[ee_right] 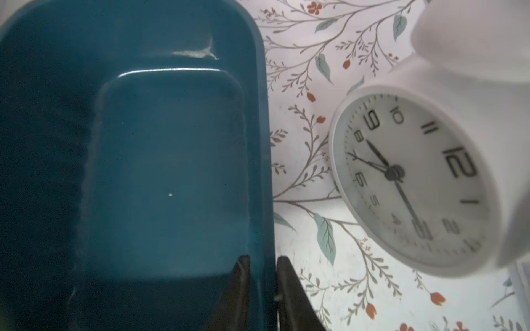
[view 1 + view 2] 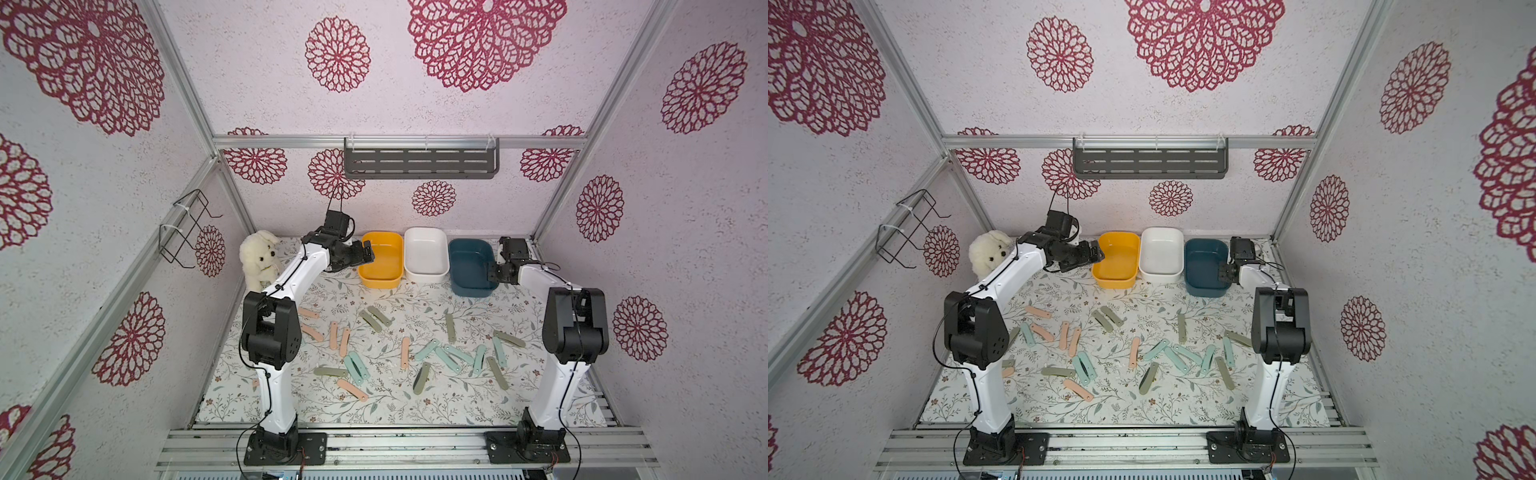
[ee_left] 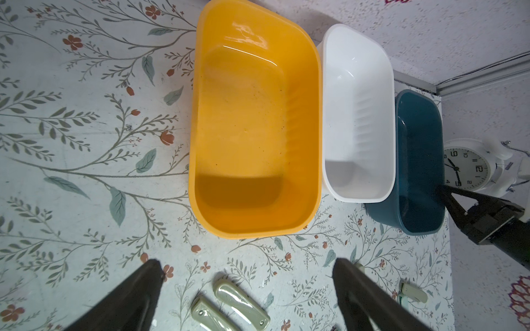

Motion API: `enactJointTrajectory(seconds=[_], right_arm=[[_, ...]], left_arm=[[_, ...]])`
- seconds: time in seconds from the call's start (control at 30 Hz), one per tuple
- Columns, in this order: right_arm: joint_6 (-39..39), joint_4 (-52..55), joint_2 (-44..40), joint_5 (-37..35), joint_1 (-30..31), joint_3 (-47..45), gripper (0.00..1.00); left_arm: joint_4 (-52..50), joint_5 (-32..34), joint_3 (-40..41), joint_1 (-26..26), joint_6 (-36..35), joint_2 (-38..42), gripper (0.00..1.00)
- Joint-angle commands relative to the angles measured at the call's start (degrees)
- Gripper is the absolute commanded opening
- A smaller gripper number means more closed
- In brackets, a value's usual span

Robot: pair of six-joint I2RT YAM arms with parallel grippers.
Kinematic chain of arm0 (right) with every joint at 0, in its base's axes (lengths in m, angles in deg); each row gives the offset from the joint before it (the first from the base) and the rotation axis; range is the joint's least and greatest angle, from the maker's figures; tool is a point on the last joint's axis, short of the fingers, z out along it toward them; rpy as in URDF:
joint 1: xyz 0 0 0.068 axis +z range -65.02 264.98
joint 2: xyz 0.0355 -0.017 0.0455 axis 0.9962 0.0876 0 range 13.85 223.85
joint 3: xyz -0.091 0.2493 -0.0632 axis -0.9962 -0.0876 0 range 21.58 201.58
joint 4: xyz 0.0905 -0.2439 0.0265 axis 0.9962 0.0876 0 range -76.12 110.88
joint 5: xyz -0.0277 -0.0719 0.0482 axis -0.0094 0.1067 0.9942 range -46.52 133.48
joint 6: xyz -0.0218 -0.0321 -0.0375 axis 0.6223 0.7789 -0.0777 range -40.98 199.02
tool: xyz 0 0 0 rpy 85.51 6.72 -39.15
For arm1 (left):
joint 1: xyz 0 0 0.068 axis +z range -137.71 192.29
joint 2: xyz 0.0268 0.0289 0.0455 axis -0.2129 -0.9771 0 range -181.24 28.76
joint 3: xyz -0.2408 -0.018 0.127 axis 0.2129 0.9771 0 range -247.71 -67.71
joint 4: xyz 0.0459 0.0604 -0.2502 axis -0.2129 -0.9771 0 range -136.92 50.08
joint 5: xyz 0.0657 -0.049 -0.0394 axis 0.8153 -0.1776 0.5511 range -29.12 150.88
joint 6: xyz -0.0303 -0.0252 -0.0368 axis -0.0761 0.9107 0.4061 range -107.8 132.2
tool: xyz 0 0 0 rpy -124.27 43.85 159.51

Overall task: Place the fruit knives into the storage box by color
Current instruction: Move the storage box to the center of the board.

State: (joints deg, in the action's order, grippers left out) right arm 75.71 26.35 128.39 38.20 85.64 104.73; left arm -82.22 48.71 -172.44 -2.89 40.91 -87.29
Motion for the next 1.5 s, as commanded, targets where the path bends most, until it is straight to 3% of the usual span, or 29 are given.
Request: enactJointTrajectory(seconds=[0.0,0.2,0.4,0.7,0.97,1.17,1.47], right_arm=[[1.8,0.2,1.3,-1.0,-0.1,4.7,0.23],[1.4,4.1,4.4,0.2,0.0,11.8,0.39],[0.8,5.1,1.1,1.6,1.4,13.0,0.57],[-1.1,5.3,-13.0,0.8,5.8,0.8,0.81],[-6.9,1.4,-29.2,0.2,14.2,-22.2,0.89],[-10.2,-3.7,-33.8,2.6,17.5,-35.8,0.90],[-7.5,-9.1,-26.0,0.8,16.1,-33.8,0.89]], left_arm=[[-0.2,-0.1,0.7,0.0,-0.8,1.7,0.97],[2.2,-0.3,5.1,-0.1,-0.5,4.7,0.97],[6.9,1.9,12.6,-0.2,1.3,10.1,0.97],[9.4,2.8,21.2,-1.3,3.2,16.2,0.97],[9.4,1.8,28.6,-3.1,4.9,21.1,0.97],[9.0,2.0,33.4,-3.5,5.5,23.8,0.97],[9.1,2.3,34.8,-3.5,6.1,24.6,0.97]])
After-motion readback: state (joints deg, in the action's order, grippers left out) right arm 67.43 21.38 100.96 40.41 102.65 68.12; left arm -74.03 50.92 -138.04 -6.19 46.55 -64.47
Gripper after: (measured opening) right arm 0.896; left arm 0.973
